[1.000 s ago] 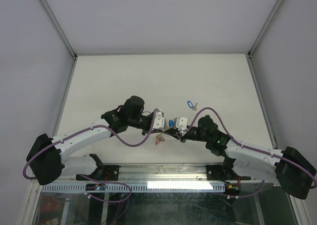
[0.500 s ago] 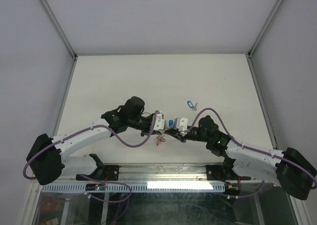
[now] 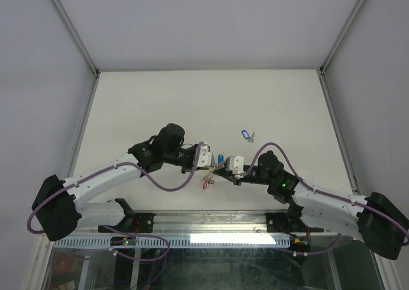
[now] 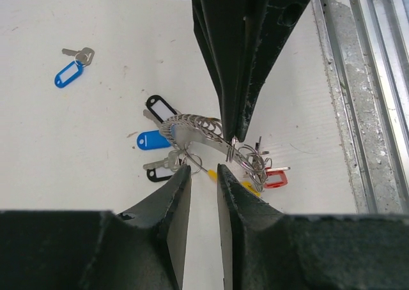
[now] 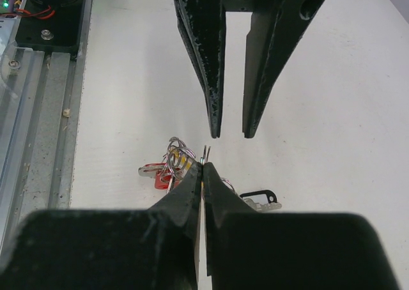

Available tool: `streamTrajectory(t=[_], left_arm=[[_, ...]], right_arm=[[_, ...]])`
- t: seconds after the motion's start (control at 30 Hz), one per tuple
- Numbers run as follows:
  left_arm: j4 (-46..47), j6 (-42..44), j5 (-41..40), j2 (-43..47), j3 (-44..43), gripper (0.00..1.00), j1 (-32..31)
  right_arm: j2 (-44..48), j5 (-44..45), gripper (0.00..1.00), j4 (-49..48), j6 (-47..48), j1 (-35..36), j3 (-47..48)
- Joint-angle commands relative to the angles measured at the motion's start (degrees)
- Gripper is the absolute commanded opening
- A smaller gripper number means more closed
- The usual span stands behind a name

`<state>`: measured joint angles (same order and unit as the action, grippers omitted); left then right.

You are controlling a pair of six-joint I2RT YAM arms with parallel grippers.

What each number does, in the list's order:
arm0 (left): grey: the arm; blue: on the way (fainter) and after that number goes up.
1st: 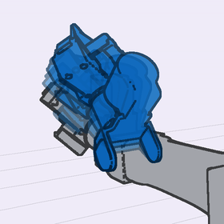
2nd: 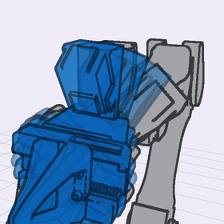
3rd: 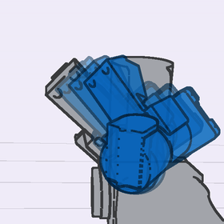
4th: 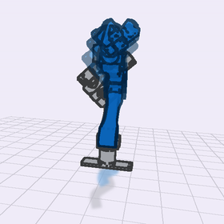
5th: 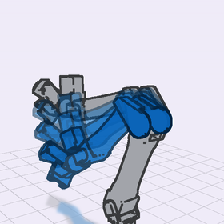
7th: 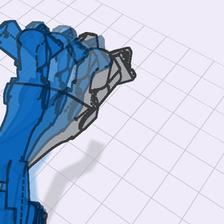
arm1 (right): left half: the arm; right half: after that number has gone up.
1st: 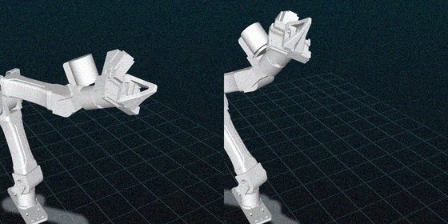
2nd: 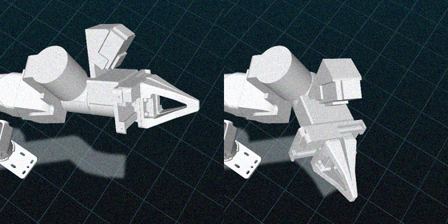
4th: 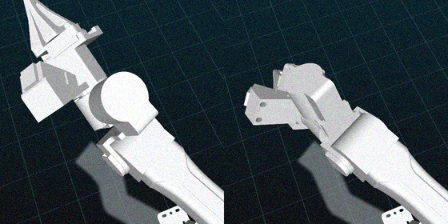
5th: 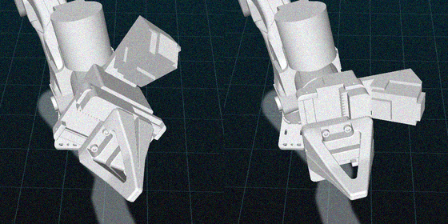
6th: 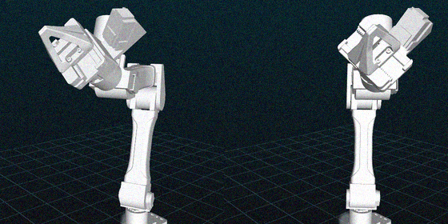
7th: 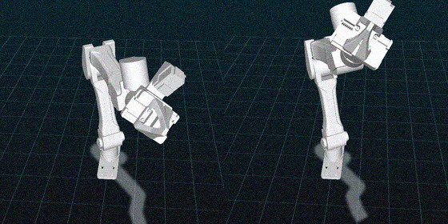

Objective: Put the keys on the keyring

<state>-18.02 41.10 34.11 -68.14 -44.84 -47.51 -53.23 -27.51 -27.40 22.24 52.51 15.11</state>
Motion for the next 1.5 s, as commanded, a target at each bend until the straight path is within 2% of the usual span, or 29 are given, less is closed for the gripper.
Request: streamTrajectory(t=[0.0, 0.13, 0.5, 1.13, 1.47], left_arm=[[2.64, 0.95, -2.23, 1.3, -0.07, 0.22, 0.51], [2.48, 3.02, -0.2, 0.62, 0.17, 0.22, 0.2], [2.29, 4.76, -2.43, -0.73, 0.83, 0.24, -2.77], [2.27, 4.58, -0.54, -0.15, 1.06, 0.24, -4.02], [1.81, 4.37, -2.75, 0.01, 1.45, 0.25, -4.12]], right_arm=[[1.3, -1.45, 0.0, -5.0, 1.23, 0.34, 0.28], [1.2, -1.41, 0.0, -5.39, 1.1, 0.39, 0.27], [0.29, -1.14, 0.0, -6.99, 0.52, 0.4, 0.09], [-0.6, -0.49, 0.0, -8.6, -0.24, 0.48, 0.18], [1.15, 0.28, 0.0, -8.0, 0.08, 0.48, -0.5]])
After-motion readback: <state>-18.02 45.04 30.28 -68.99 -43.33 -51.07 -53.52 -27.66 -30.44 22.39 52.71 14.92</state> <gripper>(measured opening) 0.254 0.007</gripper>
